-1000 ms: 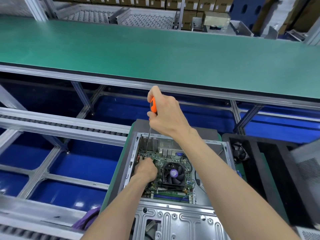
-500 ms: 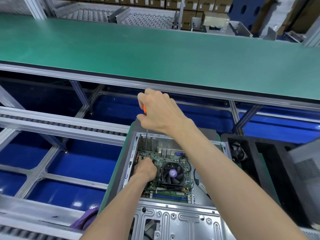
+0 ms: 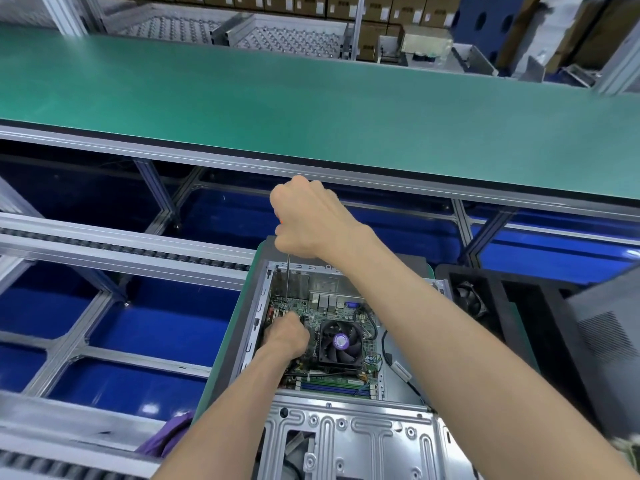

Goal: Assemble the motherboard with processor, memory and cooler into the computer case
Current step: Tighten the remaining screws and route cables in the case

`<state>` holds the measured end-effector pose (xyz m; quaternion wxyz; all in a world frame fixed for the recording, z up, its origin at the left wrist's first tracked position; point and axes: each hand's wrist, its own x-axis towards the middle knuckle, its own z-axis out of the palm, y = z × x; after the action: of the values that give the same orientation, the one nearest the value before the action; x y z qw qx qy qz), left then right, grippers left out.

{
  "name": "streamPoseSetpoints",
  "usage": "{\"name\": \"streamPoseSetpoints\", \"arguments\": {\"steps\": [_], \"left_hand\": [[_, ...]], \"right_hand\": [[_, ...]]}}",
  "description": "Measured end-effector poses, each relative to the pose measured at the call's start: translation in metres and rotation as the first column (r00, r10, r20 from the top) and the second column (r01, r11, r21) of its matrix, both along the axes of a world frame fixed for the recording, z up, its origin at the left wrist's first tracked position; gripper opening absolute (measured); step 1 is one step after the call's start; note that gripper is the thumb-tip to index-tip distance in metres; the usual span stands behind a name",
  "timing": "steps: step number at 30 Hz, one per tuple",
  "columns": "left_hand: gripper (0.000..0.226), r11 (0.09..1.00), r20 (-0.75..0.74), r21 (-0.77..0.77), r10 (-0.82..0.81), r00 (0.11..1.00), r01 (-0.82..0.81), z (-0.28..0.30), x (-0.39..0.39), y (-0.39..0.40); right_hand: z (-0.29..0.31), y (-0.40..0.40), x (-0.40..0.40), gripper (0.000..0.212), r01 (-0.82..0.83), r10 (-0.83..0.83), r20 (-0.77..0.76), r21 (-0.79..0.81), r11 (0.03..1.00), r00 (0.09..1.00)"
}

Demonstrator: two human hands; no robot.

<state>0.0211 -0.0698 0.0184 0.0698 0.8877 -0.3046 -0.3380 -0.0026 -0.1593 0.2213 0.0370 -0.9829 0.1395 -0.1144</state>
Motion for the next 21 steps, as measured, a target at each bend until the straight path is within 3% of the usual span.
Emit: {"name": "streamPoseSetpoints", "arguments": {"steps": [4, 8, 13, 21], "left_hand": [[0.024, 1.0, -0.002, -0.005, 0.0, 1.0, 0.0, 0.001, -0.001, 0.001], [0.024, 1.0, -0.002, -0.015, 0.0, 1.0, 0.0, 0.002, -0.001, 0.002], [0.02, 0.997, 0.038, -0.044, 0.061, 0.997, -0.059, -0.003, 0.0, 0.001], [0.012, 0.978, 0.092, -0.121, 0.183, 0.979, -0.171, -0.008, 0.003, -0.009]], "right_hand": [[-0.003, 0.006, -0.002, 0.051, 0.076, -0.07, 0.047, -0.148, 0.986, 0.996], [0.003, 0.004, -0.007, 0.023, -0.074, 0.073, -0.04, -0.025, 0.997, 0.997], [0.002, 0.004, -0.006, 0.045, -0.018, 0.018, -0.009, -0.06, 0.998, 1.0], [0.003, -0.004, -0.009, 0.045, 0.023, -0.024, -0.028, -0.033, 0.999, 0.999]]}}
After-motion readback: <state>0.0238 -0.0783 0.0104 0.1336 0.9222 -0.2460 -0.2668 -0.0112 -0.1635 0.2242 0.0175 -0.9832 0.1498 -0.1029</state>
